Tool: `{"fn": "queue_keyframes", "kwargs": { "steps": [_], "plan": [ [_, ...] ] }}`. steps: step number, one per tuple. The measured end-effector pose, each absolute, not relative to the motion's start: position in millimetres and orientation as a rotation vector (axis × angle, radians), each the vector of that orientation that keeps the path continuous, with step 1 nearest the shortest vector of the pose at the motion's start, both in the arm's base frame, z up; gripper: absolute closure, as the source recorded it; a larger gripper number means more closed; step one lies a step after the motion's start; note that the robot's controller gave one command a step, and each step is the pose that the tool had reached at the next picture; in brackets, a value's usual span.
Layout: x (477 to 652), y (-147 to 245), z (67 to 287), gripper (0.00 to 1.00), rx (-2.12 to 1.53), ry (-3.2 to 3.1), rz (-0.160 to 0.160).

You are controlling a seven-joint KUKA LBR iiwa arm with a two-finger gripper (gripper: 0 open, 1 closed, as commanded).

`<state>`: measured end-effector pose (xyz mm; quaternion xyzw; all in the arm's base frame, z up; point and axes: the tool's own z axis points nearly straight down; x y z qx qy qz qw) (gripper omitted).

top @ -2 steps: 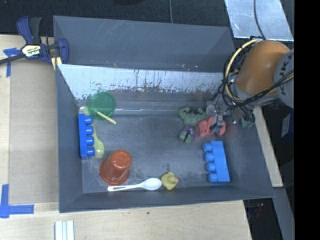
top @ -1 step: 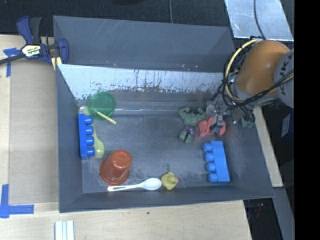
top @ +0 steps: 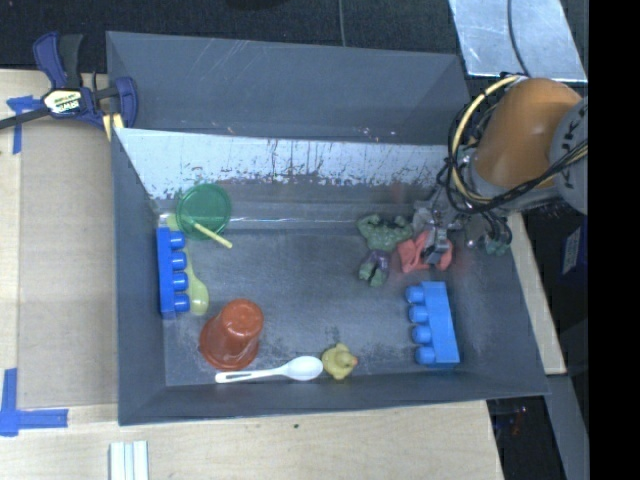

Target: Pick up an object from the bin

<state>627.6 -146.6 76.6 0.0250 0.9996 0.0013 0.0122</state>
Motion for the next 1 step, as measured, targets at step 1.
{"fn": "queue_keyframes", "kwargs": {
  "steps": [1],
  "plan": [
    [624.4,-146.5,93.8,1.0,0.079,3.127,0.006]
  ]
}}
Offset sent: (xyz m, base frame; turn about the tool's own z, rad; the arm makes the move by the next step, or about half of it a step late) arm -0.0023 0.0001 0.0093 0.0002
